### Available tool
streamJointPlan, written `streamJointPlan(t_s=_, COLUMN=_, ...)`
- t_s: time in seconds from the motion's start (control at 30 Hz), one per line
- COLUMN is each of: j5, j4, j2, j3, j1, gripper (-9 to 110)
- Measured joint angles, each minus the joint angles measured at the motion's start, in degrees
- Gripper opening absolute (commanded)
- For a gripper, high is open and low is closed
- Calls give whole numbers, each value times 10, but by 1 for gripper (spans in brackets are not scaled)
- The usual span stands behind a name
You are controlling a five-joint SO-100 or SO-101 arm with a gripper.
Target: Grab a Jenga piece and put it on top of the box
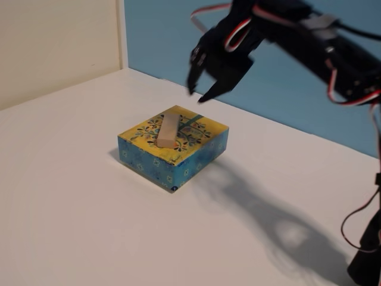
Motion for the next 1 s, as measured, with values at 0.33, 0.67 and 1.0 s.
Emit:
streamJointPlan(t_s=0.33, j5=-22, j4=-11, j2=218, j3=204, j1=4, gripper=0)
streamJointPlan(t_s=0.67, j5=-40, j4=-210, j2=499, j3=635, j1=-11, gripper=0)
streamJointPlan(t_s=1.0, j5=-40, j4=-402, j2=633, j3=910, j1=20, gripper=0)
